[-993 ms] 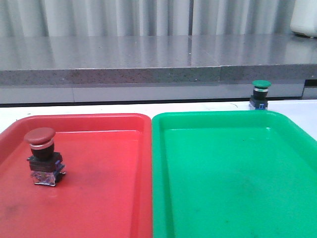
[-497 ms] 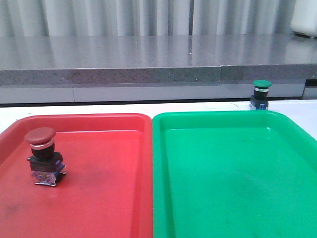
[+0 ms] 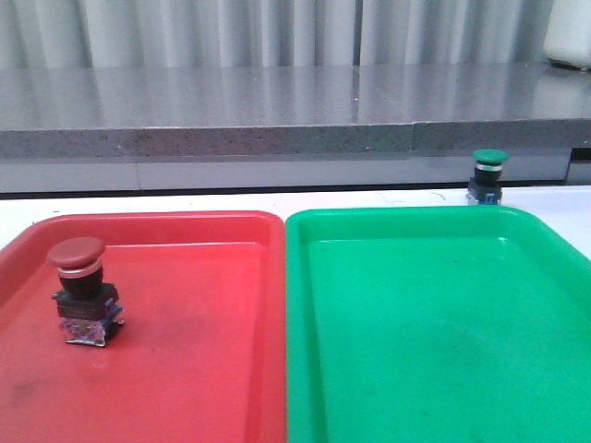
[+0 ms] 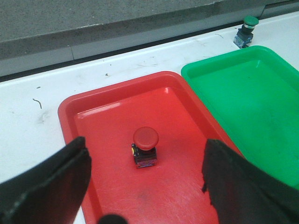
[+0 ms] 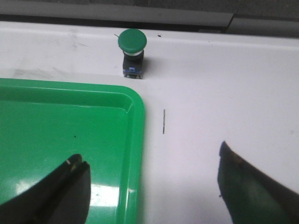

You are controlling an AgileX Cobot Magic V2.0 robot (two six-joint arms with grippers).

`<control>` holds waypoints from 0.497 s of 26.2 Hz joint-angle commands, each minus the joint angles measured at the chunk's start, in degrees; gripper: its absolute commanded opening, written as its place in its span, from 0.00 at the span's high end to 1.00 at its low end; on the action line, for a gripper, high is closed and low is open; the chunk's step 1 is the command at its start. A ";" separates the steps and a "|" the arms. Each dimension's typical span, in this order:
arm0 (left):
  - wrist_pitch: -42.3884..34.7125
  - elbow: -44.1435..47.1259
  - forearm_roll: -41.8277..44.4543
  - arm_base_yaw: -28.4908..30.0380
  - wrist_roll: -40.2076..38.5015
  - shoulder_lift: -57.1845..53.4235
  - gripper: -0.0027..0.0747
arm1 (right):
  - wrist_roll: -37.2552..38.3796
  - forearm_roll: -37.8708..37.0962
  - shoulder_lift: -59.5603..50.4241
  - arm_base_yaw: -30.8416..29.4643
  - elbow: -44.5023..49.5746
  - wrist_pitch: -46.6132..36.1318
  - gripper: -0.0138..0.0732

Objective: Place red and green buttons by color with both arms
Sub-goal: 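Open the left gripper and withdraw it upward, then move the right gripper down over the green-capped button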

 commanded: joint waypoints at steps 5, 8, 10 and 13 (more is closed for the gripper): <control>-3.82 -1.63 -0.47 -0.30 0.08 0.27 0.33 | -7.98 6.58 13.42 -2.27 -11.69 -5.61 0.17; -3.82 -1.63 -0.47 -0.30 0.08 0.27 0.33 | -8.23 6.65 19.64 -2.21 -16.12 -5.82 0.17; -3.82 -1.63 -0.47 -0.30 0.08 0.27 0.33 | -8.23 7.38 23.42 -1.87 -19.17 -5.53 0.17; -3.82 -1.63 -0.47 -0.30 0.08 0.27 0.33 | -8.51 8.36 28.69 -0.71 -24.07 -5.01 0.17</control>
